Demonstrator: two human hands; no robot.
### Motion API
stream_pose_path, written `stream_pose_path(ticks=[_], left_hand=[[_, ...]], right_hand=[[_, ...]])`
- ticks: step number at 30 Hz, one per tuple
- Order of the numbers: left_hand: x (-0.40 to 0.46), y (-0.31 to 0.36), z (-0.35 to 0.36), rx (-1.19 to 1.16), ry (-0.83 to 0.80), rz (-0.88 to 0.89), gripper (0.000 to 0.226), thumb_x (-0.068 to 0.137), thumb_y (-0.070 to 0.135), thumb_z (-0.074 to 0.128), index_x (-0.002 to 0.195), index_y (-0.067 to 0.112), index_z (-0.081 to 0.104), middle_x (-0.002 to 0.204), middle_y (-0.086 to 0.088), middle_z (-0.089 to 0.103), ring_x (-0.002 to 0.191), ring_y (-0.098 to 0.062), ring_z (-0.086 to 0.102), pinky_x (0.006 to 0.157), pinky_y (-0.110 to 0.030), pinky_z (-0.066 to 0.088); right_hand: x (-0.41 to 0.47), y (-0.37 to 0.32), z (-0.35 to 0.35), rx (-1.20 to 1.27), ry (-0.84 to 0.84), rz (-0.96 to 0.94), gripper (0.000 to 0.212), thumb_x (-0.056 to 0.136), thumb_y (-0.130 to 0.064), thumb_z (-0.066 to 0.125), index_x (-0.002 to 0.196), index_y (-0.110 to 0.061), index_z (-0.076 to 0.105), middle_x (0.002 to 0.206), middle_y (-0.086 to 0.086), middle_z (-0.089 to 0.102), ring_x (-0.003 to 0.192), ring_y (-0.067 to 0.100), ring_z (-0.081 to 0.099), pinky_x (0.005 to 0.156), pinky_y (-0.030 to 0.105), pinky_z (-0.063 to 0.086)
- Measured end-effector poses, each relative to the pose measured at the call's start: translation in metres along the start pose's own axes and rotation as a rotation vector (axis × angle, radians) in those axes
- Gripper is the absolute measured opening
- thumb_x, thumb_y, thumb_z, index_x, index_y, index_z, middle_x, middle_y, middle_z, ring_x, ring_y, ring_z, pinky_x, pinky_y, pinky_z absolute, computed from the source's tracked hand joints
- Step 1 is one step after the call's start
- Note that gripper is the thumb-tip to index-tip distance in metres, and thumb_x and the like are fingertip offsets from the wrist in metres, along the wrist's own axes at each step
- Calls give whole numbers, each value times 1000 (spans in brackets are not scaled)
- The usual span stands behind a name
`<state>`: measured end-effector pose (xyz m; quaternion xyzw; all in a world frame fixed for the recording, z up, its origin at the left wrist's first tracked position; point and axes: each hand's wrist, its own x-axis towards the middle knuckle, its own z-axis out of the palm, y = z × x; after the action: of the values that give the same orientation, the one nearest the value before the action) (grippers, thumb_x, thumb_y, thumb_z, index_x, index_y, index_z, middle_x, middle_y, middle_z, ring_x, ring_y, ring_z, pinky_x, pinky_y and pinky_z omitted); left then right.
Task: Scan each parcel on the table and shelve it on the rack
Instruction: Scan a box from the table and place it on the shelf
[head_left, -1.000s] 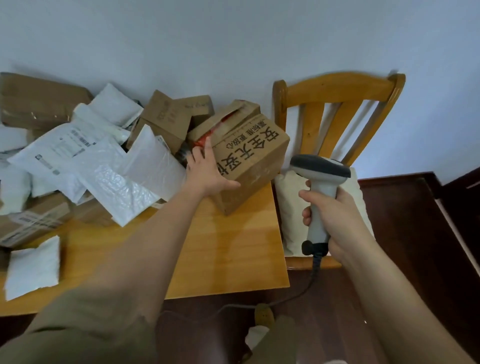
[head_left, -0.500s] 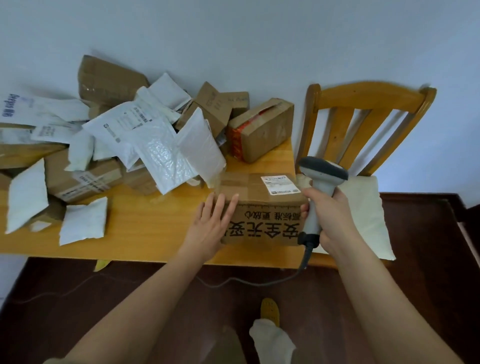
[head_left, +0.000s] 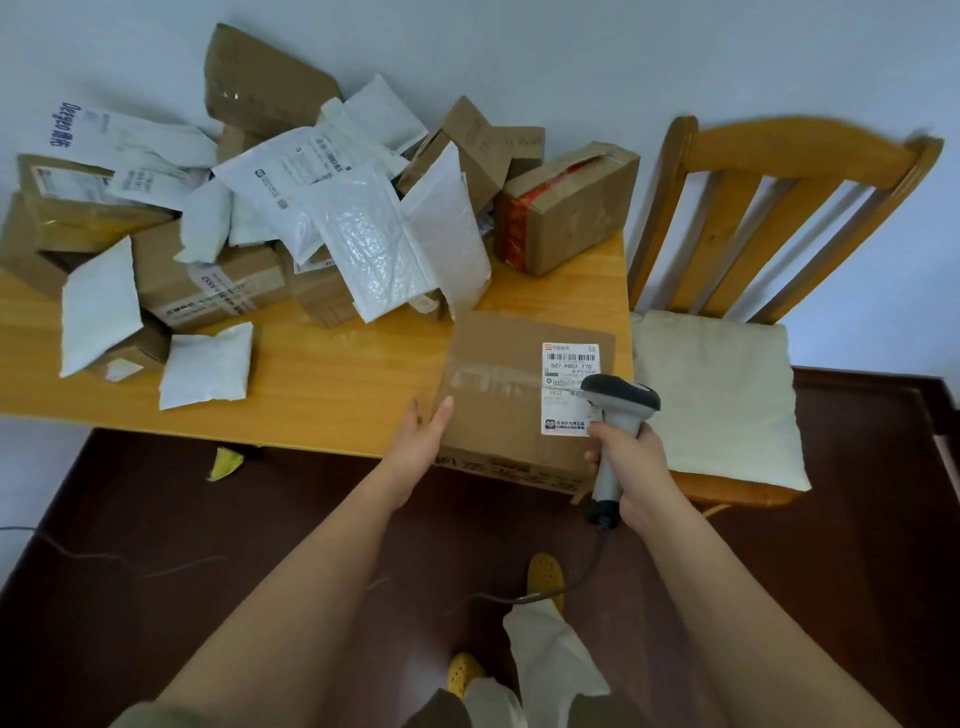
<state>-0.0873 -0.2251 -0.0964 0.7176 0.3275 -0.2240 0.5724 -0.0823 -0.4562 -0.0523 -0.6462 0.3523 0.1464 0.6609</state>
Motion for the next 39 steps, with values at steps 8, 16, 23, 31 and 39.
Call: stream_pose_path(ticks=[8,16,23,31,39], left_hand=[[-3,-19,-5,-243,-109,-232,111,63,83,61,148,16,36,139,-2,54,125,-27,54,95,-47,47],[-11,-30,-8,-422,-164,-325,77,67,67,73,129,24,56,118,-3,69,108,-22,65,83,-36,51],[-42,-29,-44,-542,-236,-320,81,68,56,72,134,15,49,129,-19,60,118,-38,56,97,-54,45],[-78,6,-112,-561,-179,-136,93,70,62,74,140,14,40,139,-25,50,130,-46,43,109,-65,26],[-118,47,-147,-801,140,216,63,78,38,70,134,21,47,123,-8,60,110,-30,55,104,-64,25]], right_hand=[[5,-3,5,-88,-39,-57,24,93,-8,62,116,-13,55,97,5,66,65,15,59,59,29,51],[5,-6,17,-142,-59,-82,20,93,-9,61,111,-14,54,97,5,66,65,16,58,60,29,50],[-18,-48,43,-158,-130,-204,20,94,-12,61,111,-17,54,88,1,65,62,15,56,57,28,48],[-82,-93,89,-224,-277,-444,23,91,-13,61,113,-19,56,89,3,67,67,15,60,64,32,51],[-148,-139,104,-282,-441,-671,28,91,-18,67,115,-16,55,94,-1,65,71,11,61,61,24,52]])
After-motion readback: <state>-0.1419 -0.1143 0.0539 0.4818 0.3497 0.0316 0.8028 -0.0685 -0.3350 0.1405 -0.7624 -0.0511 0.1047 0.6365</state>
